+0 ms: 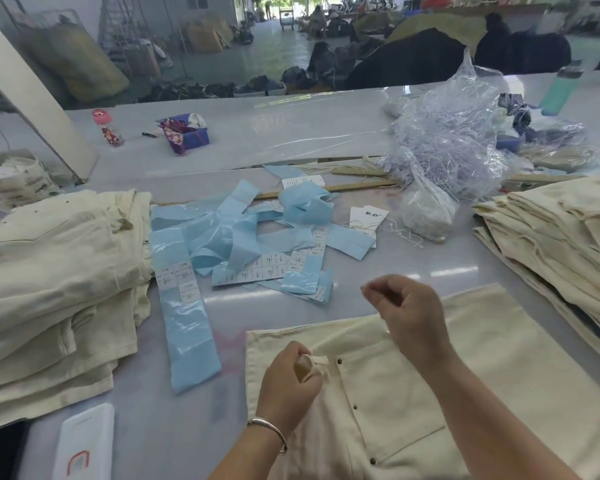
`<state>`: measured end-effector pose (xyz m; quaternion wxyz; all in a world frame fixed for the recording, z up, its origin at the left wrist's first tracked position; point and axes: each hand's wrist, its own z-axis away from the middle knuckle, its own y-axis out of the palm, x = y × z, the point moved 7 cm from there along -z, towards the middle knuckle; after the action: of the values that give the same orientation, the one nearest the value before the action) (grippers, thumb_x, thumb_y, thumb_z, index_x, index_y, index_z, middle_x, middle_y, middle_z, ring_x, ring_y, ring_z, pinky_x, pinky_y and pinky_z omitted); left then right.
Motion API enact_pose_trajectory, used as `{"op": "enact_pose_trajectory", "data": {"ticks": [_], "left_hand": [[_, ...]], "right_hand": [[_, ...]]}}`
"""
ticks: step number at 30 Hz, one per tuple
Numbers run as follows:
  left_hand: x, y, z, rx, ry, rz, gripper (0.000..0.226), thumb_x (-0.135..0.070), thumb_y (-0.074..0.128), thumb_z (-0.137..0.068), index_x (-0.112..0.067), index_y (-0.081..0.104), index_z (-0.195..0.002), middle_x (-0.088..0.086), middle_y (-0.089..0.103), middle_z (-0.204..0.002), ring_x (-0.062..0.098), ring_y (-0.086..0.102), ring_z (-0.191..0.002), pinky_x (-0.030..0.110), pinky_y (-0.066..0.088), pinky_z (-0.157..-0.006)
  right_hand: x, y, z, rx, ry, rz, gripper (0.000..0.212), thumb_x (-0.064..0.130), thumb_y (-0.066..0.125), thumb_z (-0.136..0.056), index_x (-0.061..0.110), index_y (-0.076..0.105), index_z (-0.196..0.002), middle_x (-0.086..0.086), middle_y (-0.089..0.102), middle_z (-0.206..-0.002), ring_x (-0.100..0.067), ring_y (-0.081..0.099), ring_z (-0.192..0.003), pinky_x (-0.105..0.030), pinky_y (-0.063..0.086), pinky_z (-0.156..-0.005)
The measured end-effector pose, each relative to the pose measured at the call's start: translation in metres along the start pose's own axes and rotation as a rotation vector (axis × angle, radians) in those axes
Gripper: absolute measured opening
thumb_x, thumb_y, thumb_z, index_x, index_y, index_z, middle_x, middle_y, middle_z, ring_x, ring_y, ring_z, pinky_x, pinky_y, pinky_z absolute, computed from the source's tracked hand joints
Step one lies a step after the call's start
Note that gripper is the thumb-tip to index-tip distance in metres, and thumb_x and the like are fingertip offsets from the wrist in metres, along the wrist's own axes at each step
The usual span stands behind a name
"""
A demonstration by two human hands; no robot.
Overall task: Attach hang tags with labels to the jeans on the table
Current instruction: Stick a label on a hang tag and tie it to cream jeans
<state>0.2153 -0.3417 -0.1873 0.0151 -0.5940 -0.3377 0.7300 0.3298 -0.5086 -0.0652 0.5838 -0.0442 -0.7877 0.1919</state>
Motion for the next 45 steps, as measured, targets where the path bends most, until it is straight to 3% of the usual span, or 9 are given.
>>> {"op": "enact_pose_trajectory", "data": {"ticks": [9,15,20,24,28,31,36,40,45], "left_hand": [[0.033,-0.015,0.004,0.066,-0.148,0.214,0.011,-0.020,0.068,-0.071,-0.022,0.059,-0.077,0.007,0.057,-0.092,0.008,0.053,-0.073,0.014,0.043,-0.070],[0.023,-0.026,-0.002,0.048,-0.024,0.070,0.025,-0.013,0.077,-0.077,-0.027,0.060,-0.066,0.000,0.059,-0.085,0.001,0.053,-0.077,0.007,0.039,-0.069],[0.026,-0.029,0.001,0.035,-0.113,0.275,0.016,-0.002,0.071,-0.083,-0.012,0.065,-0.072,0.004,0.060,-0.086,0.005,0.059,-0.073,0.013,0.046,-0.067],[0.032,-0.024,-0.001,0.088,-0.263,0.405,0.017,-0.002,0.067,-0.085,-0.006,0.068,-0.068,0.005,0.064,-0.075,0.007,0.059,-0.061,0.012,0.044,-0.047],[0.040,-0.015,0.000,0.177,-0.421,0.477,0.028,-0.015,0.075,-0.081,-0.019,0.070,-0.053,0.001,0.066,-0.063,0.008,0.057,-0.057,0.016,0.044,-0.052],[0.046,-0.012,0.001,0.179,-0.521,0.551,0.030,-0.020,0.080,-0.077,-0.020,0.070,-0.049,0.002,0.062,-0.063,0.012,0.053,-0.056,0.020,0.042,-0.050],[0.046,-0.011,0.000,0.147,-0.606,0.574,0.027,-0.012,0.081,-0.075,-0.014,0.068,-0.051,0.006,0.060,-0.062,0.014,0.053,-0.052,0.020,0.039,-0.047],[0.043,-0.014,-0.002,0.079,-0.635,0.583,0.021,-0.001,0.075,-0.077,-0.008,0.065,-0.060,0.003,0.058,-0.052,0.008,0.051,-0.039,0.014,0.031,-0.037],[0.042,-0.025,-0.013,-0.004,-0.516,0.488,0.014,-0.017,0.072,-0.084,-0.013,0.069,-0.071,-0.002,0.063,-0.065,0.011,0.053,-0.064,0.022,0.038,-0.052]], "right_hand": [[-0.042,0.092,0.056,0.465,-0.044,0.422,0.008,0.026,0.069,-0.085,0.019,0.074,-0.085,0.010,0.055,-0.076,-0.012,0.054,-0.079,-0.027,0.041,-0.072],[-0.053,0.113,0.077,0.421,0.011,0.517,0.020,0.035,0.058,-0.092,0.023,0.074,-0.089,0.011,0.048,-0.078,-0.012,0.054,-0.078,-0.028,0.041,-0.068],[-0.053,0.119,0.087,0.281,0.055,0.550,0.024,0.025,0.054,-0.093,0.018,0.072,-0.079,0.007,0.049,-0.075,-0.014,0.052,-0.071,-0.028,0.038,-0.060],[-0.064,0.113,0.097,0.023,0.248,0.212,0.015,0.009,0.065,-0.085,0.014,0.076,-0.076,-0.001,0.061,-0.072,-0.017,0.055,-0.071,-0.028,0.041,-0.065],[-0.076,0.111,0.105,-0.139,0.396,-0.104,0.016,0.000,0.069,-0.082,0.013,0.078,-0.079,-0.005,0.068,-0.076,-0.016,0.061,-0.076,-0.020,0.045,-0.070],[-0.075,0.114,0.105,-0.111,0.368,-0.148,0.020,0.000,0.071,-0.082,0.017,0.077,-0.074,-0.008,0.066,-0.074,-0.007,0.056,-0.072,-0.005,0.038,-0.068],[-0.070,0.117,0.104,-0.016,0.234,0.178,0.023,0.010,0.070,-0.083,0.018,0.071,-0.062,0.000,0.049,-0.063,-0.019,0.051,-0.065,-0.035,0.040,-0.061],[-0.058,0.119,0.099,0.083,0.131,0.375,0.015,0.018,0.066,-0.087,0.019,0.076,-0.076,0.006,0.048,-0.069,-0.017,0.052,-0.071,-0.029,0.039,-0.061],[-0.046,0.097,0.081,0.274,0.033,0.353,0.035,0.011,0.064,-0.084,0.024,0.068,-0.116,0.015,0.058,-0.098,-0.008,0.054,-0.095,-0.020,0.043,-0.084]]}}
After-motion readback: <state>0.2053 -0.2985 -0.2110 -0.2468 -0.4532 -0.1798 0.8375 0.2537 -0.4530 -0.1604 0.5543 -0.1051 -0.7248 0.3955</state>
